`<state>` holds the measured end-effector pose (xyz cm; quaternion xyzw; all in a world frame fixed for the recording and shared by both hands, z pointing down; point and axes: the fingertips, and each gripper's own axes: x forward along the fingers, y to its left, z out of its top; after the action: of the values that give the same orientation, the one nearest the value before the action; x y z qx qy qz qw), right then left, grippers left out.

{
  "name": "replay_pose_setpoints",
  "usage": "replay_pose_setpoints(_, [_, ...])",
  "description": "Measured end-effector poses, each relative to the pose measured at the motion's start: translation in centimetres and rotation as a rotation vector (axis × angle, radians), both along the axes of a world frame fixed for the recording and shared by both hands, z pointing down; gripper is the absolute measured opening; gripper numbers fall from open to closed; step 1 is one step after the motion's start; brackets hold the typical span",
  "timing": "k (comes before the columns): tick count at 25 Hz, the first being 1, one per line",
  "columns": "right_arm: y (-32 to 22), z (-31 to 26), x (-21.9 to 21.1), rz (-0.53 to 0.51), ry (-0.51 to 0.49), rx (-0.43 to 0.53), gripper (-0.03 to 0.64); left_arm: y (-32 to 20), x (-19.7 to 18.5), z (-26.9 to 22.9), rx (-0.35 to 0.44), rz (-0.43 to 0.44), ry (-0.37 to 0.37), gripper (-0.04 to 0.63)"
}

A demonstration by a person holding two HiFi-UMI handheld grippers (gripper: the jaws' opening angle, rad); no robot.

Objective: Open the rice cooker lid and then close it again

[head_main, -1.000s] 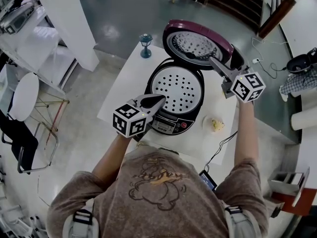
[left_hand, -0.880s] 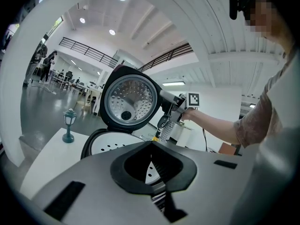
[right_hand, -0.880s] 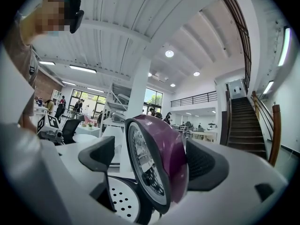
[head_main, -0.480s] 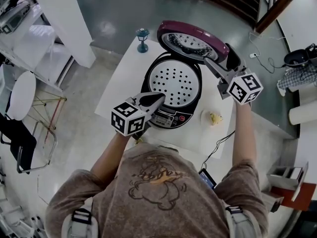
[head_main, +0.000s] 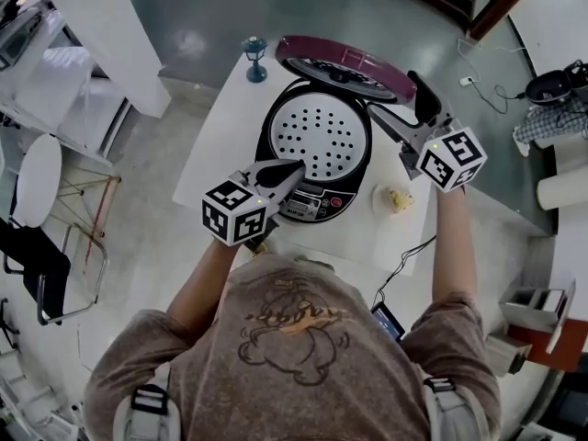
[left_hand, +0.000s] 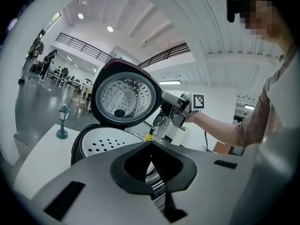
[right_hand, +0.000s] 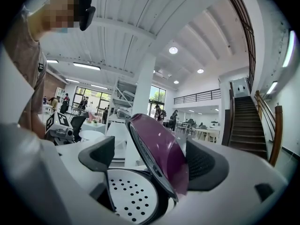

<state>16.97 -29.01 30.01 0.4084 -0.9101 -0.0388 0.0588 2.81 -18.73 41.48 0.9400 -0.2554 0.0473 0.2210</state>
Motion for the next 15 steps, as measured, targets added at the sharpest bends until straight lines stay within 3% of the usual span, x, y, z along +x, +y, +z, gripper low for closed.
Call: replay_pose_setpoints(15, [4.5, 2.5, -1.5, -0.049, -0.025, -0.048, 0.471, 1.0, 0.8, 0.3, 0.011, 0.007, -0.019, 0.021])
